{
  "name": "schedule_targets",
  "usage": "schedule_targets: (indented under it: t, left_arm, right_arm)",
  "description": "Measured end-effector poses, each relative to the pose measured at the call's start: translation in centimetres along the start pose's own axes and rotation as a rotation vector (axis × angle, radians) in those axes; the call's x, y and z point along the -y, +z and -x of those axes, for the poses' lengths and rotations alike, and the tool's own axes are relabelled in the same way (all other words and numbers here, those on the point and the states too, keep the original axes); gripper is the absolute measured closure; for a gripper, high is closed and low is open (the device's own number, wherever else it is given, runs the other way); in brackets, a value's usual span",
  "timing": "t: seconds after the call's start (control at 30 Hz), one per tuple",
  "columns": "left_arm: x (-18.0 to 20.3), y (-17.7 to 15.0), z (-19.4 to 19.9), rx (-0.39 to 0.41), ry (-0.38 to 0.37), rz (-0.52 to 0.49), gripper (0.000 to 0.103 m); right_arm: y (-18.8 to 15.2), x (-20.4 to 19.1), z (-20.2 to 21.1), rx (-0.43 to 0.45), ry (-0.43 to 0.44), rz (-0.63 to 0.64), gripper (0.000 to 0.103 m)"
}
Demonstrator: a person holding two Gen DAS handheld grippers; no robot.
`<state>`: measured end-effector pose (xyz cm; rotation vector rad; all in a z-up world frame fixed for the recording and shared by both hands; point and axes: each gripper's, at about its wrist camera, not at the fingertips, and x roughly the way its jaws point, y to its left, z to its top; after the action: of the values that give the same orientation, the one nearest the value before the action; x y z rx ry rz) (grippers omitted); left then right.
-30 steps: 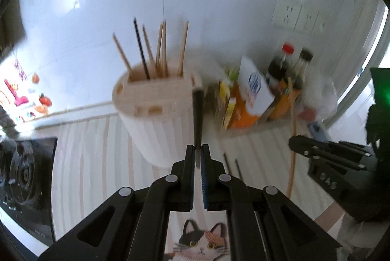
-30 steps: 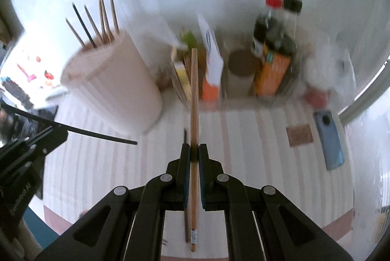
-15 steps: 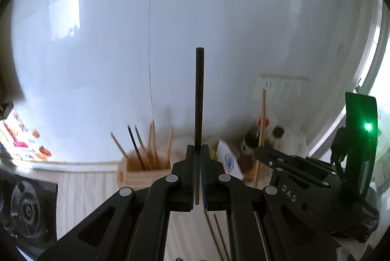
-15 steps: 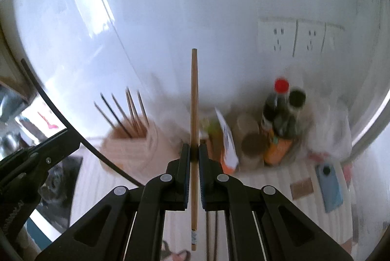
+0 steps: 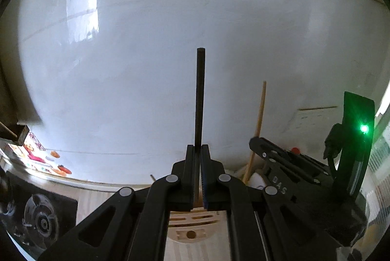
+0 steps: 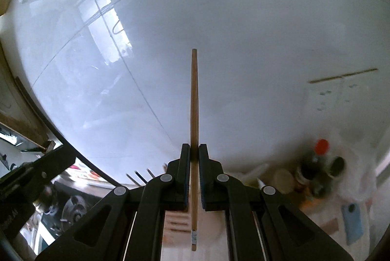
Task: Organize utensils
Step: 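Lift both chopsticks and carry them above the cream holder, then open both grippers to drop the chopsticks into the holder, then lower both grippers to the mat and grasp one dark chopstick each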
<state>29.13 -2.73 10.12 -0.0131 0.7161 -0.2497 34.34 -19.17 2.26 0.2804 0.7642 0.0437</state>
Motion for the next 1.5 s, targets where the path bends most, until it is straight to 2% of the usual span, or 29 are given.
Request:
schedule_targets:
  t: [0.4,0.5,0.57,0.63,0.67,0.73,0.77,0.8,0.87,0.93,1.0,1.13,1.23,1.3,1.37,1.5]
  left_arm:
    - [-4.1,-2.2,-6.4,-0.13,0.047,0.048,0.101]
    - [-4.6,-2.2,-6.6,-0.155,0.041,0.067,0.096]
    - [-4.8,-2.1,-6.3,-0.173,0.048,0.084,0.096]
    - [-5.1,-2.0,-5.4,-0.156,0.064,0.091,0.095]
    - [-5.3,-1.9,-4.7,-0.14,0.074,0.095,0.09]
    - [-5.3,-1.8,-3.6,-0.124,0.089,0.11,0.065]
    - [-5.7,-2.1,-2.9,-0.111,0.097,0.122,0.04]
    - [-5.9,-2.4,-2.5,-0.098,0.103,0.131,0.024]
    - [-6.7,-3.5,-1.6,-0.073,0.135,0.143,0.019]
    - [-7.0,-4.9,-1.2,-0.083,0.171,0.144,0.013]
    - [-7.4,-6.6,-1.0,-0.088,0.2,0.152,0.0]
    - [-7.3,-10.8,-1.5,-0.142,0.236,0.165,0.0]
    - [-6.4,-14.4,-2.6,-0.221,0.255,0.161,0.0]
    - [-5.6,-17.1,-3.4,-0.279,0.262,0.153,0.0]
    - [-5.4,-19.5,-4.5,-0.331,0.27,0.146,0.0]
    - [-4.0,-24.2,-7.3,-0.45,0.271,0.134,0.0]
  right_arm:
    - [-1.7,-3.4,-7.5,0.091,0.017,0.051,0.096]
    - [-2.3,-3.8,-8.7,0.074,0.016,0.073,0.096]
    - [-2.6,-3.9,-9.5,0.03,0.031,0.081,0.096]
    - [-2.7,-3.6,-10.1,-0.009,0.029,0.067,0.095]
    - [-2.8,-3.4,-10.1,-0.027,0.033,0.058,0.095]
    - [-2.8,-2.9,-9.9,-0.051,0.033,0.037,0.086]
    - [-2.6,-2.8,-9.6,-0.052,0.037,0.029,0.08]
    - [-2.6,-2.4,-8.7,-0.048,0.032,0.02,0.075]
    - [-2.8,-1.8,-7.3,-0.039,0.021,0.003,0.069]
    - [-3.3,-1.0,-6.0,-0.041,0.003,-0.014,0.065]
    - [-4.2,-0.3,-4.6,-0.048,-0.036,-0.018,0.055]
    - [-7.5,1.8,-2.3,-0.095,-0.099,-0.05,0.045]
    - [-10.6,4.3,-0.8,-0.138,-0.129,-0.071,0.037]
    - [-13.0,5.6,-0.3,-0.168,-0.148,-0.076,0.026]
    - [-15.6,6.6,-0.6,-0.212,-0.181,-0.07,0.026]
    - [-20.6,9.0,-2.8,-0.374,-0.212,-0.086,0.027]
